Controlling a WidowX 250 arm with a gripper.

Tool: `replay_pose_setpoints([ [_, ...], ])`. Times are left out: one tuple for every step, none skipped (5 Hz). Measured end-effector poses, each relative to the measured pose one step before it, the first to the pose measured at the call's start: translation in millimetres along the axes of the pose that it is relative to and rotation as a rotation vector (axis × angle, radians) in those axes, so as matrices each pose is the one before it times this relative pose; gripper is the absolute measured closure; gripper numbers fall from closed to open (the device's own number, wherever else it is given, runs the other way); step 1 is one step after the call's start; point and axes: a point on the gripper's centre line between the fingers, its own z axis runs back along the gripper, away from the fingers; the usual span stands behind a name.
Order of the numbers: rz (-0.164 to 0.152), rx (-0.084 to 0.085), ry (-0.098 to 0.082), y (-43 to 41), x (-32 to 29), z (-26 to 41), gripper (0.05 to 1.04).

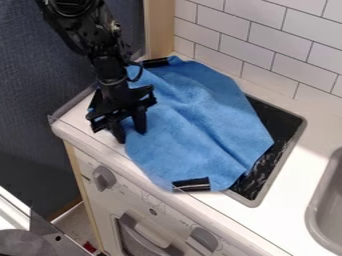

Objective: Fold the cloth from bottom left to top left.

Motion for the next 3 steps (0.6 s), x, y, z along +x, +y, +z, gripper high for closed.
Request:
replay_pose_setpoints([
  [-0.0766,0.0008,0.0592,5.55,-15.94,8.35,0.865],
  [-0.0524,-0.019,-0.0342,-16.66,-2.54,31.33,1.014],
  [-0.0833,-0.0212,-0.0191,-32.08,0.07,17.53,1.032],
])
